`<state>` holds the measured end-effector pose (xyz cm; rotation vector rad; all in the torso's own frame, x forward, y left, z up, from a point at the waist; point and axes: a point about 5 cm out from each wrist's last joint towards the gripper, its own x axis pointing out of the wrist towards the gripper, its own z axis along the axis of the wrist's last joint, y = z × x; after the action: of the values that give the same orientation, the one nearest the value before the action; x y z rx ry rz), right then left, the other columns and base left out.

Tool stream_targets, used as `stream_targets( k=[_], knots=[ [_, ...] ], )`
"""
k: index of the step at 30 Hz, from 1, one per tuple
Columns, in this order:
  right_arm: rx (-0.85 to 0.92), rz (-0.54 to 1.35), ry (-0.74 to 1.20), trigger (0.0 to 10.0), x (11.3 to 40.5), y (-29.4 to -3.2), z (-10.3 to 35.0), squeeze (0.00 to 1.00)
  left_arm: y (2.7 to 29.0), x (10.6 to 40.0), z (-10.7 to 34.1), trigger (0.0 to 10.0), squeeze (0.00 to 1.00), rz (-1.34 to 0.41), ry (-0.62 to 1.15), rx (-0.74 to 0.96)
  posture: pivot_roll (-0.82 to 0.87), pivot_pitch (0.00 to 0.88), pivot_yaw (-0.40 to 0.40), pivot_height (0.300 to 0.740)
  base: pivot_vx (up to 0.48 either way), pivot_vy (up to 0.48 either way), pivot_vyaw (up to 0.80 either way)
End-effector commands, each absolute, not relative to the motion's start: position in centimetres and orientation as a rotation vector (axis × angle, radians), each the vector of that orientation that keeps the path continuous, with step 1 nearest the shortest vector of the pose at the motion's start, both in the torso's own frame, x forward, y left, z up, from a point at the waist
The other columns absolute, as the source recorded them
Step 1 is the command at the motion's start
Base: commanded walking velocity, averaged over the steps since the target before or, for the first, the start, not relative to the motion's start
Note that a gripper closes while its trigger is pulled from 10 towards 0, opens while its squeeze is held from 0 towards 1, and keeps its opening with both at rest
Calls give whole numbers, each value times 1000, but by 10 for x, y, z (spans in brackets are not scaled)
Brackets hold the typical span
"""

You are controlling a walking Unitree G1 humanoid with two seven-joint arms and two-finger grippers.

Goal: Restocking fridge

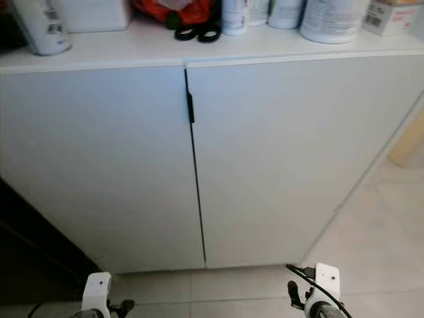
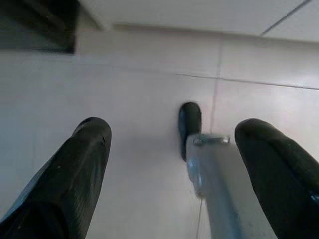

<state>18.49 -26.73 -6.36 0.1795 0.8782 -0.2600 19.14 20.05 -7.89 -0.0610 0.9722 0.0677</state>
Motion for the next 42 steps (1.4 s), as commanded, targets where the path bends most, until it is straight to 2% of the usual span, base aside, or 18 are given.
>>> stream_targets(
  k=[1,13,42],
  knots=[
    [208,-271,881,10000,182,-266,-66,0,201,187,-81,10000,0,69,997,-60,-192,14,59,740,0,0,0],
    [223,-278,884,10000,180,-264,-67,0,202,185,-82,10000,0,67,1003,-56,-188,0,61,740,0,96,0],
    [218,-270,885,10000,180,-263,-68,0,203,185,-82,10000,0,58,1002,-52,-187,0,64,740,0,418,0]
  ],
)
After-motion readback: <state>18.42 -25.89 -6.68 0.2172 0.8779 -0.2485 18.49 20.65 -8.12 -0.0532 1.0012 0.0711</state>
